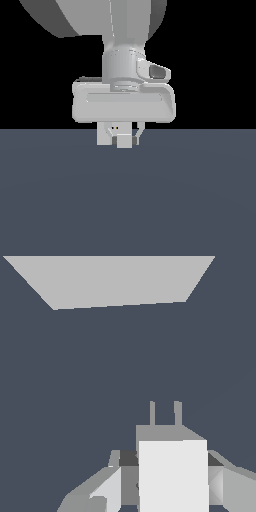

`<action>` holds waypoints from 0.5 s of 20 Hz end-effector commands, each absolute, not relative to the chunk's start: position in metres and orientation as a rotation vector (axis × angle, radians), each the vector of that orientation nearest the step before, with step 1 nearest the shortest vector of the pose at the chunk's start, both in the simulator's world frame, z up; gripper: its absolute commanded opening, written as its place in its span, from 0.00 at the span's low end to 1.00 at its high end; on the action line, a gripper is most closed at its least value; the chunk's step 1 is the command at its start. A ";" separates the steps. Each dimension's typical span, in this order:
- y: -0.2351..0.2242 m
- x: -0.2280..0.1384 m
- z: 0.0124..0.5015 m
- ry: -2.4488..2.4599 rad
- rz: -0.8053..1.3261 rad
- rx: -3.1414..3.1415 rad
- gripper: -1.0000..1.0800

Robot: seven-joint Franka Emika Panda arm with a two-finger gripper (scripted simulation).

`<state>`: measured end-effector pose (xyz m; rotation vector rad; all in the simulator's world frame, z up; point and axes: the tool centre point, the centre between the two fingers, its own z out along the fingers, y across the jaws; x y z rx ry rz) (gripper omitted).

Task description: Plug the charger into the wall socket.

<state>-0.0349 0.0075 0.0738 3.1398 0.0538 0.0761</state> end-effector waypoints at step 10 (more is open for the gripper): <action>0.030 0.000 0.100 0.151 0.075 3.139 0.00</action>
